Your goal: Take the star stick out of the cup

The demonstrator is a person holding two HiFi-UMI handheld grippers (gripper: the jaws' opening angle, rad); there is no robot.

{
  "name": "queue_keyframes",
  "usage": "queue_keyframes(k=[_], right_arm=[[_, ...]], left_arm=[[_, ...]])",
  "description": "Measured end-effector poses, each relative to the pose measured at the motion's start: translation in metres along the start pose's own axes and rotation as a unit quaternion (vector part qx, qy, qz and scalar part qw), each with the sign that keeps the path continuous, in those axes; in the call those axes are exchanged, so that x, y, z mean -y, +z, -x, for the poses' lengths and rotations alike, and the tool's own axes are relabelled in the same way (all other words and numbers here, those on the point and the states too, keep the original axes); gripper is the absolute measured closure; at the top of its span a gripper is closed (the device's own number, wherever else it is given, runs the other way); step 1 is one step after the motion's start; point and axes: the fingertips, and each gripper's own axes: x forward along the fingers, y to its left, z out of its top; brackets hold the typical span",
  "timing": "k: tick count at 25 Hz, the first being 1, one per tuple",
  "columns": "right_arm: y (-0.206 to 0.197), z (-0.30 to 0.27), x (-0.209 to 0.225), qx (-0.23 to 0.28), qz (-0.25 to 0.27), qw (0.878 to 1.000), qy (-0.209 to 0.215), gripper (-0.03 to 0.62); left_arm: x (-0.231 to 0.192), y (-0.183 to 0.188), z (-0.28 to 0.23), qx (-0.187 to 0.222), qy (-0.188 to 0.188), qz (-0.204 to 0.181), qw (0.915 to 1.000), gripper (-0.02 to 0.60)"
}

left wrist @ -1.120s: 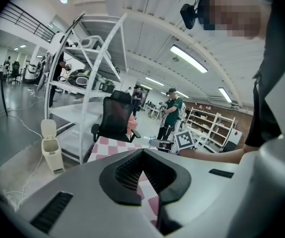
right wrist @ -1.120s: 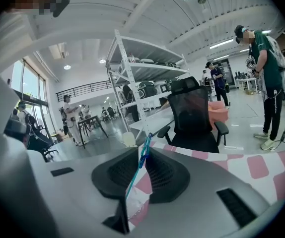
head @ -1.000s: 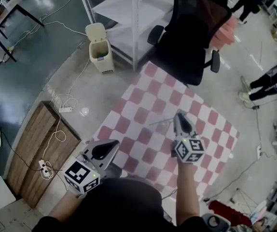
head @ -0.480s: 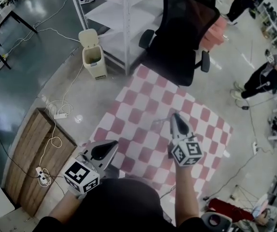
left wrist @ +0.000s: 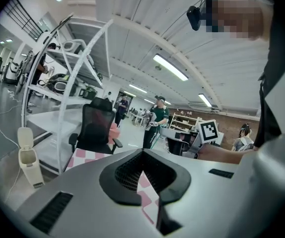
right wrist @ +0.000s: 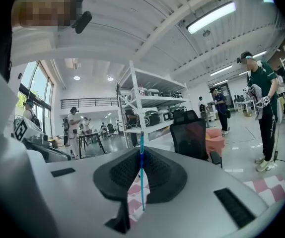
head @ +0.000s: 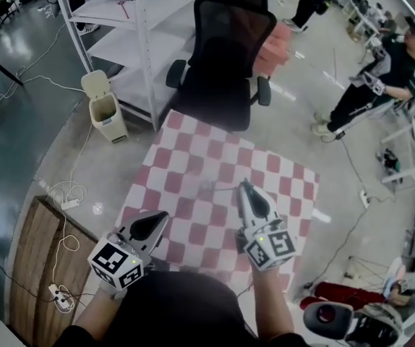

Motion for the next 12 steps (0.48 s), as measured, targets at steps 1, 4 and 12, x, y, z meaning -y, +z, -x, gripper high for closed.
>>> queue_keyframes(k=[1, 4, 12], right_arm=[[0.004, 0.009, -0.001, 0.003, 0.003, 1.0, -0.004, 0.565], [0.011, 0.035, -0.002, 0.008, 0.015, 1.0, -0.02, 0.565], [0.016, 0.105, 0.009, 0.008, 0.034, 0.995, -0.089, 0.565]], left_arm=[[0.005, 0.002, -0.005, 0.001, -0.01, -0.003, 0.9999, 0.541], [0.022, 0.009, -0.02, 0.003, -0.041, -0.014, 0.999, 0.541], [0.064, 0.017, -0.051, -0.001, -0.112, -0.038, 0.9929, 0.541]])
